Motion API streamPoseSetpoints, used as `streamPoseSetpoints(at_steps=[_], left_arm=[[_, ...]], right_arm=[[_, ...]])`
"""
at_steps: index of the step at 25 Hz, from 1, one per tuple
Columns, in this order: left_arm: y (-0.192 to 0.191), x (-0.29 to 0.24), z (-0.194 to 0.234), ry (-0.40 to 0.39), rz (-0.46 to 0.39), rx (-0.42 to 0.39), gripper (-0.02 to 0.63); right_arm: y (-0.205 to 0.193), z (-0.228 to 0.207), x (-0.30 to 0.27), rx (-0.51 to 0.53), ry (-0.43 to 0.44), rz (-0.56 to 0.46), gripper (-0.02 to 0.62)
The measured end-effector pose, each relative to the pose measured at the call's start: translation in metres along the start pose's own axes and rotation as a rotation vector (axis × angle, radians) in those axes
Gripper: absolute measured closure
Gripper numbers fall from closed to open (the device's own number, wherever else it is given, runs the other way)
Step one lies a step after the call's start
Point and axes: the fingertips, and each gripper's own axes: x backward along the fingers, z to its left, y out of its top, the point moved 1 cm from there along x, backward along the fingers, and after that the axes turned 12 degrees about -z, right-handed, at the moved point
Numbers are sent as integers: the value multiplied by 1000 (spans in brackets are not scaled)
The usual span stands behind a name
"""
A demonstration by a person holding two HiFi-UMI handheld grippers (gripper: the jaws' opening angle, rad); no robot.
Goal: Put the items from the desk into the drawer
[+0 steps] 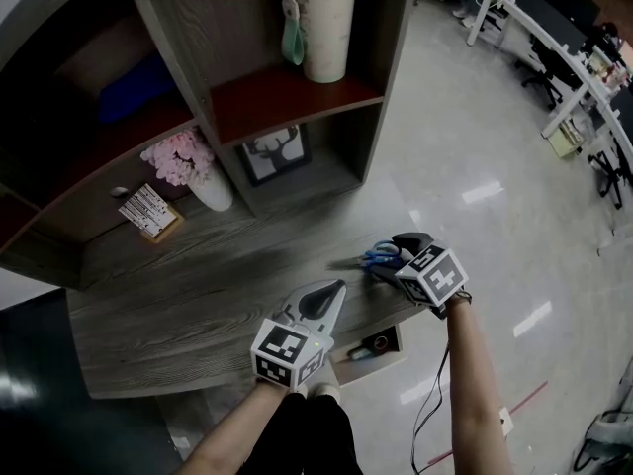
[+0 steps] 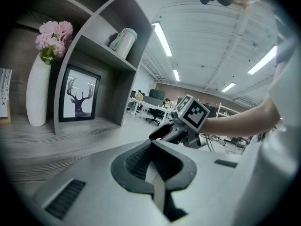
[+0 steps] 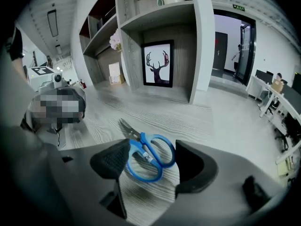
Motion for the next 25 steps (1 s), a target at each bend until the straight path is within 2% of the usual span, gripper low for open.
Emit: streamPoseSetpoints(at_steps=[12, 14, 15, 16, 19, 25], left_arm=[[0, 24, -23, -19, 15, -7, 597], [-1, 31, -28, -21, 20, -4, 597], [-2, 34, -31, -22, 22, -1, 597], [-2, 37, -34, -24, 23, 1, 597], [-8, 45, -42, -34, 33, 0, 597], [-20, 61, -55, -39, 58, -5, 597]], right_arm=[[3, 36, 33, -29, -19, -61, 284], [3, 39, 41, -29, -53, -77, 287], [4, 37, 46, -40, -95, -94, 332], [4, 33, 52, -62, -141, -114, 560], [-7, 36, 60, -95, -208, -121, 564], [-34, 66, 60, -75, -166, -84, 565]])
